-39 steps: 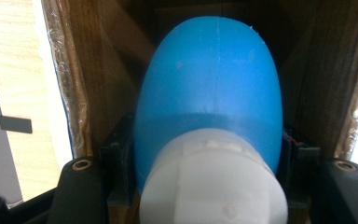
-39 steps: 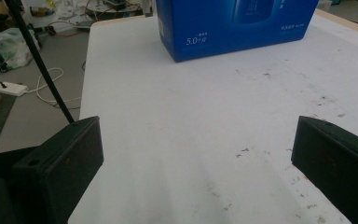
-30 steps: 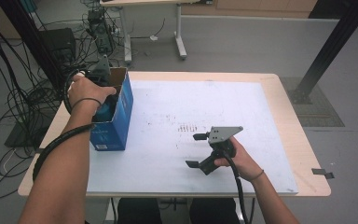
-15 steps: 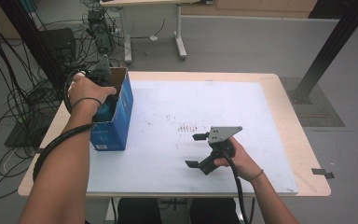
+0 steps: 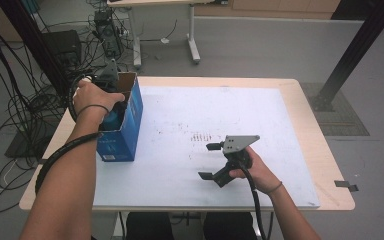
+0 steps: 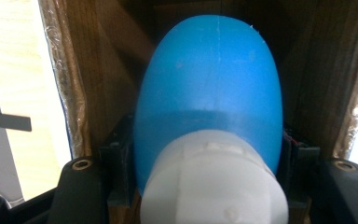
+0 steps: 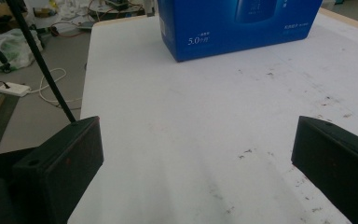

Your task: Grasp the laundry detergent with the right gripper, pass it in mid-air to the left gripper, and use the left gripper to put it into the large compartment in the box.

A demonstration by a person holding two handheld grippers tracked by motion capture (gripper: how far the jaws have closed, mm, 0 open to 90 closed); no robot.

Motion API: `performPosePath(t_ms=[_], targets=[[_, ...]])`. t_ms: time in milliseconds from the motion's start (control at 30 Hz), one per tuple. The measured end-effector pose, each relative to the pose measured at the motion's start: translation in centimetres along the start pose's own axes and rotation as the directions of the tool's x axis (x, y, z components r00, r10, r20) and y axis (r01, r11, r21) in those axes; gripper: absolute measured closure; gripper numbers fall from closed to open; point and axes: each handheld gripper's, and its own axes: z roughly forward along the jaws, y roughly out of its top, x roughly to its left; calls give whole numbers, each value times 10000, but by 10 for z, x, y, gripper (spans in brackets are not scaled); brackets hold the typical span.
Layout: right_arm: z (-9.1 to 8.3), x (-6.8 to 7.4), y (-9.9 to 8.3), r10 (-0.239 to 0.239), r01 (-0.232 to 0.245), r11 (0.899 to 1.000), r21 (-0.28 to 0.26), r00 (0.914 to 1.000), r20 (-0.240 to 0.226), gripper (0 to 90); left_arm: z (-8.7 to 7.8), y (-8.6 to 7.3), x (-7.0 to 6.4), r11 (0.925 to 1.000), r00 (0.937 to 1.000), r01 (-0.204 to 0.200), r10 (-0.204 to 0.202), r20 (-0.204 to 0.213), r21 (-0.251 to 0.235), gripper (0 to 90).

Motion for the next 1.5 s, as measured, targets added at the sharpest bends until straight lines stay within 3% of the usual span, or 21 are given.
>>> performPosePath(t_ms=[1500], targets=[[-1,0,1,-25,25,10000,-8,10000,9,22,0,-1,0,10000,10000,14,-14,11,33,374]])
